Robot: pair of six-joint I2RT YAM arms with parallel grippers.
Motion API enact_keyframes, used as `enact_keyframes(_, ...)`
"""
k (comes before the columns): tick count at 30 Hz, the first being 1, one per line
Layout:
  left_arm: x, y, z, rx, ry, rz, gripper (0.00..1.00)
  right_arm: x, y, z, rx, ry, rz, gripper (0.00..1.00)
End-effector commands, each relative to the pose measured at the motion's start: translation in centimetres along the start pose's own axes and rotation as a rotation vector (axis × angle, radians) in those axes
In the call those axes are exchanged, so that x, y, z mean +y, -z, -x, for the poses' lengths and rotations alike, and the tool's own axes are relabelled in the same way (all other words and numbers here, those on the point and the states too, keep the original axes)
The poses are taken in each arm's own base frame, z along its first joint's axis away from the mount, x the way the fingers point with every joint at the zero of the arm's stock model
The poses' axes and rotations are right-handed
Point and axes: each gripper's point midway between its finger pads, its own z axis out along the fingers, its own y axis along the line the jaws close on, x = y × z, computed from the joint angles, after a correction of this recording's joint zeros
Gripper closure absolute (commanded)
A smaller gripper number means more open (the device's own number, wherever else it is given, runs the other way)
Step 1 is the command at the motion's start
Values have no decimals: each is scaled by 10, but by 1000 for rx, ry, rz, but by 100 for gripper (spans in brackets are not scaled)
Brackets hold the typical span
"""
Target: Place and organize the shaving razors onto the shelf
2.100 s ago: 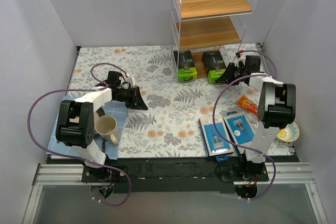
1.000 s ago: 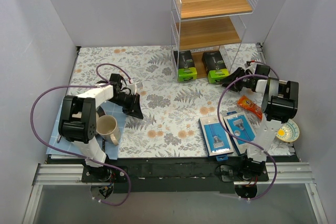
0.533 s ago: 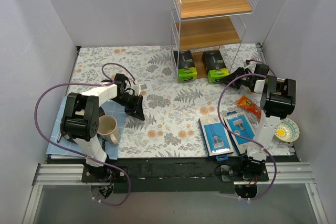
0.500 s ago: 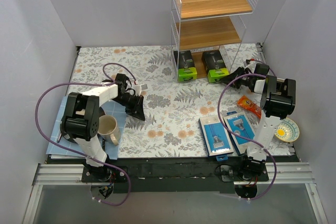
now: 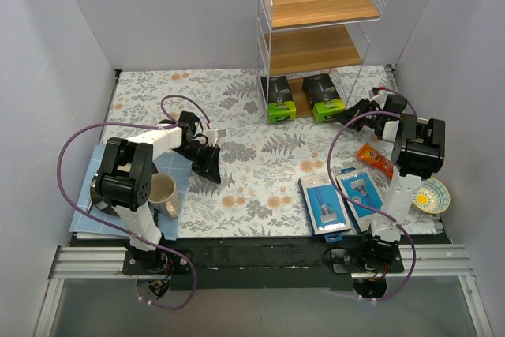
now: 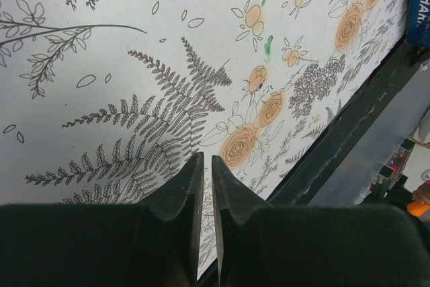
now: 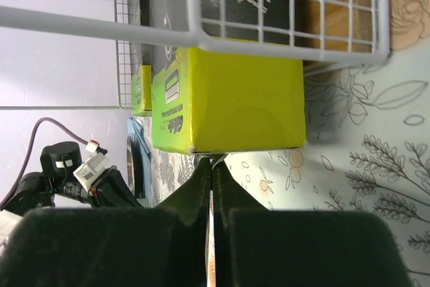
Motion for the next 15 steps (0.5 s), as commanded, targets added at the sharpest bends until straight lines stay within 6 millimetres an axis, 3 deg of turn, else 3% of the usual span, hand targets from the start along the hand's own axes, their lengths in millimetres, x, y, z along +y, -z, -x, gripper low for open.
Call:
enact_keyframes(1, -6, 5, 13, -30, -64, 3, 91, 18, 9, 12, -44, 63, 41, 99)
enact_keyframes(15, -11, 1, 19, -32, -86, -7, 91, 24, 29, -3, -75, 22, 12, 99)
